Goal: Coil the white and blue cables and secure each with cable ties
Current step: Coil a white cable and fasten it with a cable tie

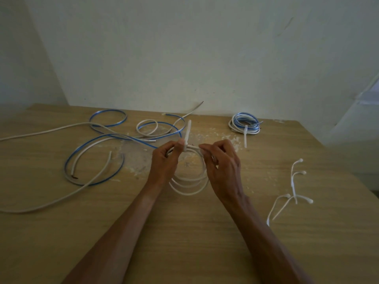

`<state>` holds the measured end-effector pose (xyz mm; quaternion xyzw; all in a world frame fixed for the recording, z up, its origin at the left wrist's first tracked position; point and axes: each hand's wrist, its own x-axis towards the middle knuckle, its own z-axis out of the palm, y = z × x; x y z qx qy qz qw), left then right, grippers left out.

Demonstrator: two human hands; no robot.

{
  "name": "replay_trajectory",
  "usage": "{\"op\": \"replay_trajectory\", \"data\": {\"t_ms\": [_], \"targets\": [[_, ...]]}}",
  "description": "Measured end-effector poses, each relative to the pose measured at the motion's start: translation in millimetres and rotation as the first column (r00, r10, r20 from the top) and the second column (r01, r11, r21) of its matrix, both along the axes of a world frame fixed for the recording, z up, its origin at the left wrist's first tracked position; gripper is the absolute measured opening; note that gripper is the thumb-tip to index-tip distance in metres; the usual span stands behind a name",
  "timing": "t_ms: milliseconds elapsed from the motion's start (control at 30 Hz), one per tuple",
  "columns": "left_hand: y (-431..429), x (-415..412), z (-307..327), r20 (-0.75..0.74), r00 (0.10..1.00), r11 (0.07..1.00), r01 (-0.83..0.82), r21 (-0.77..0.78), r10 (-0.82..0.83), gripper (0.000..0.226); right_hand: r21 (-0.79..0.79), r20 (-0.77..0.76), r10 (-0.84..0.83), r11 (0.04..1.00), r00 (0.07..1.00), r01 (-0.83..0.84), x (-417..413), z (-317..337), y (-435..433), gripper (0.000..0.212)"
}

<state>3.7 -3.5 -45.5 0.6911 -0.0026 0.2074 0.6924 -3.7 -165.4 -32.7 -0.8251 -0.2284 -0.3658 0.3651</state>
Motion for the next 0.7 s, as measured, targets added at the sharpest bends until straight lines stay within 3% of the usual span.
{"op": "replay_trajectory", "data": {"t_ms": [100,200,300,500,700], "targets": [[-1.8,1.5,-1.5,-0.021,0.999,0.998,0.032,0.047,-0.031,0.037,0.078,-0.072,0.009,0.997,0.997,-0.003,3.0,-3.3,-0.2,0.012],[-4.6,0.9,-0.7,-0.015,0.995,0.993,0.097,0.07,-0.096,0.01,0.164,-0.158,-0.005,0.986,0.987,0.031,4.0,-4.8,-0.1,0.006],[-4.9,-2.8,-1.3,0.033,0.991,0.976,0.124,0.177,-0.132,0.019,0.317,-0.206,0.021,0.947,0.978,0.047,3.9,-2.8,-1.2,0.008],[-13.2,-9.6,5.0,-0.003,0.983,0.982,0.182,0.041,-0.182,0.031,0.321,-0.379,0.205,0.944,0.902,-0.08,2.0,3.0,-3.0,0.017],[-11.9,-14.4,6.2,0.068,0.968,0.961,0.227,0.156,-0.24,0.022,0.365,-0.45,0.312,0.919,0.837,-0.147,5.5,3.3,-13.0,0.018]]}}
